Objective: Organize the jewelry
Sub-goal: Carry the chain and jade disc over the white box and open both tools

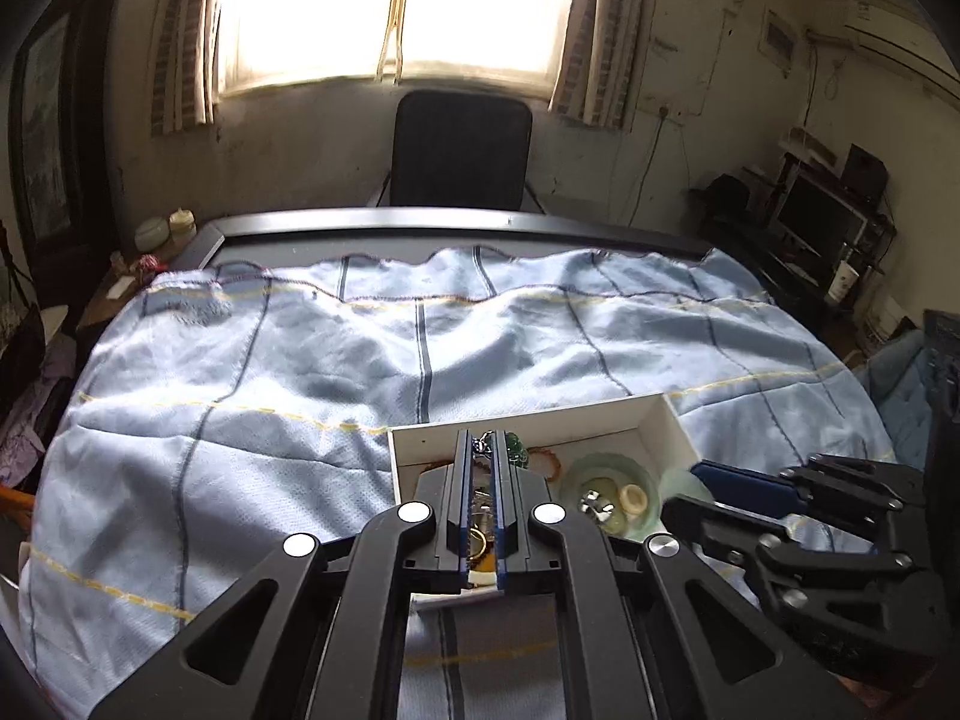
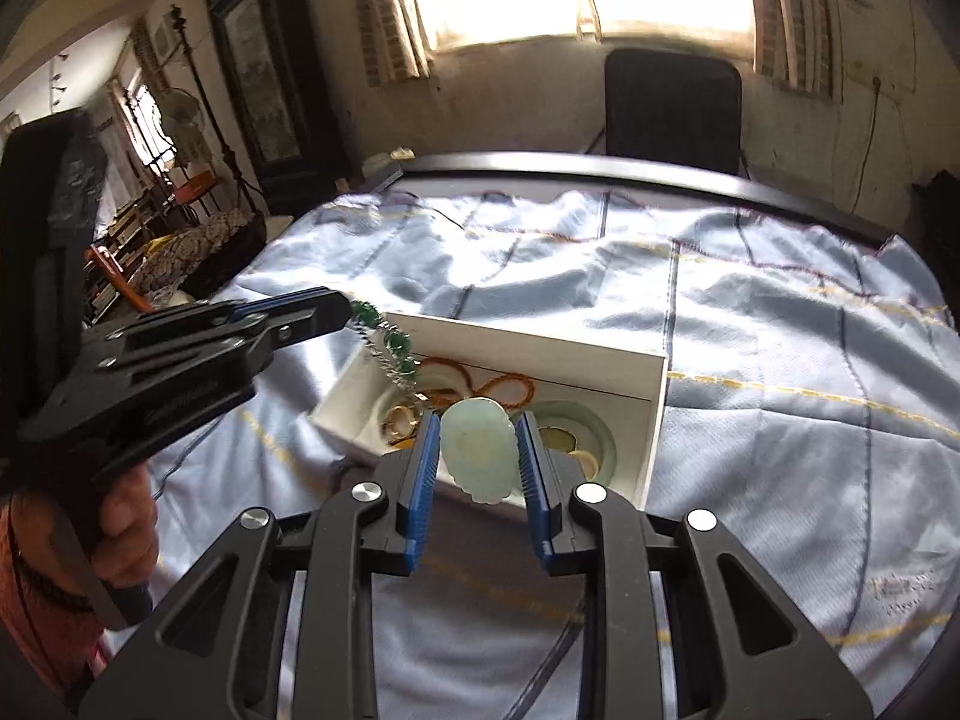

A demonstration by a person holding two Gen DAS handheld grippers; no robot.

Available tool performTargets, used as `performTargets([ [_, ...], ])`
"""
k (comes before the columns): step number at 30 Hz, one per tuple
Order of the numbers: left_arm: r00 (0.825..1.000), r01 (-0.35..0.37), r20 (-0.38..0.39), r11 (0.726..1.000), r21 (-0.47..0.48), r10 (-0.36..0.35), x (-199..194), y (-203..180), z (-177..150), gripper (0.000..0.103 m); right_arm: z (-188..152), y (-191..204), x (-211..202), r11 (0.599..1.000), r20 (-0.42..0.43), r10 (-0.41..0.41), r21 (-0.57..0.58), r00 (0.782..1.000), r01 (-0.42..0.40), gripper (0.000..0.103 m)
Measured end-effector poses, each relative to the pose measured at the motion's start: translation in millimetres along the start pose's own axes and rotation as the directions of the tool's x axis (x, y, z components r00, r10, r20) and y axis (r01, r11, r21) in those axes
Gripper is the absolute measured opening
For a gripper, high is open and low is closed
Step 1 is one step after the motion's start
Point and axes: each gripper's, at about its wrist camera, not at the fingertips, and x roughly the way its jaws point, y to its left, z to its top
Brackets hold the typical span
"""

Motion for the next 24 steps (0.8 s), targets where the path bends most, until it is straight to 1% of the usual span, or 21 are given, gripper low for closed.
performTargets([
  [6,0.998,0.008,-0.065,1.0,0.005,-0.008,26.1,2.2,-8.1,0.006,-1.4,-15.1,38.7,0.999,-0.063,-0.049,0.016,0.997,0.05,0.026],
  [11,0.996,0.009,-0.091,1.0,-0.004,-0.01,36.9,5.1,-11.7,0.006,-4.5,-18.7,46.2,0.999,-0.072,-0.044,0.025,0.996,0.046,0.027],
  [17,0.995,0.006,-0.1,1.0,-0.011,-0.008,40.6,8.5,-13.4,0.007,-1.6,-20.0,39.0,0.999,-0.046,-0.044,0.026,0.998,0.045,0.029],
  [18,0.995,0.002,-0.098,1.0,-0.011,-0.003,39.9,8.5,-13.9,0.007,-2.1,-20.5,35.3,0.999,-0.037,-0.042,0.033,0.998,0.043,0.031],
  [21,0.997,-0.008,-0.079,1.0,-0.01,0.007,32.9,7.7,-15.9,0.007,-4.7,-21.5,21.3,0.998,-0.011,-0.032,0.059,0.999,0.033,0.034],
  [24,0.998,-0.03,-0.051,1.0,0.007,0.031,18.5,3.5,-21.2,0.007,-11.9,-17.6,2.5,0.998,0.012,-0.022,0.067,1.0,0.021,0.035],
])
